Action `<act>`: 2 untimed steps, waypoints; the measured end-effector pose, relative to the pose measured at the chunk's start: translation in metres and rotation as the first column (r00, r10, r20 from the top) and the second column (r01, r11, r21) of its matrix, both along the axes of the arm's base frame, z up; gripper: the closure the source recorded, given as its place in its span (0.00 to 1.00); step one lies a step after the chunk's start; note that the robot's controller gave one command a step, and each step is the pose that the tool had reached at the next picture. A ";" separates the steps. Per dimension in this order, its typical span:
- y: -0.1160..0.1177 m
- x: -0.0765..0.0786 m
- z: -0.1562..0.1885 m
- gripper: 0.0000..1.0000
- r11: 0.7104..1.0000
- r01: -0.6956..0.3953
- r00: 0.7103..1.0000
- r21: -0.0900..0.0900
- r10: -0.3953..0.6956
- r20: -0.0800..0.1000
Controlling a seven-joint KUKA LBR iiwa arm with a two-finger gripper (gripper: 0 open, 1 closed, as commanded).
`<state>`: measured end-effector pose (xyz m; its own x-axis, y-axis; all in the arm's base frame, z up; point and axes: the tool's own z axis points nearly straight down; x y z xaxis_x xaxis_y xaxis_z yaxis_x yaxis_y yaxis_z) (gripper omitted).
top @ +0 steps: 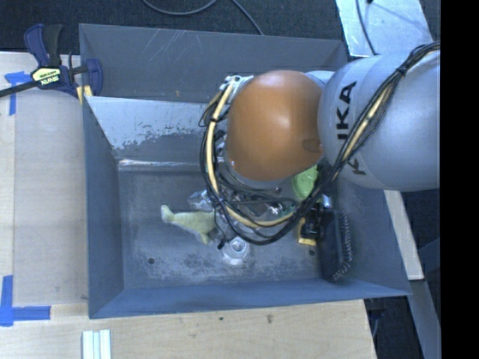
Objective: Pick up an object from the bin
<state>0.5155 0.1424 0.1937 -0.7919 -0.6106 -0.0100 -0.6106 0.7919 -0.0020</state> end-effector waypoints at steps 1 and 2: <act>0.000 0.000 0.000 1.00 1.000 0.001 1.000 0.000 -0.001 -0.001; 0.000 0.000 0.000 1.00 1.000 0.001 1.000 0.000 -0.001 -0.002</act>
Offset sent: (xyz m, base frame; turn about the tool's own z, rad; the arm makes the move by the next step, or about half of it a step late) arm 0.0000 0.0000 0.0000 0.0000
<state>0.5153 0.1422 0.1936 -0.7926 -0.6096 -0.0085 -0.6097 0.7927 -0.0012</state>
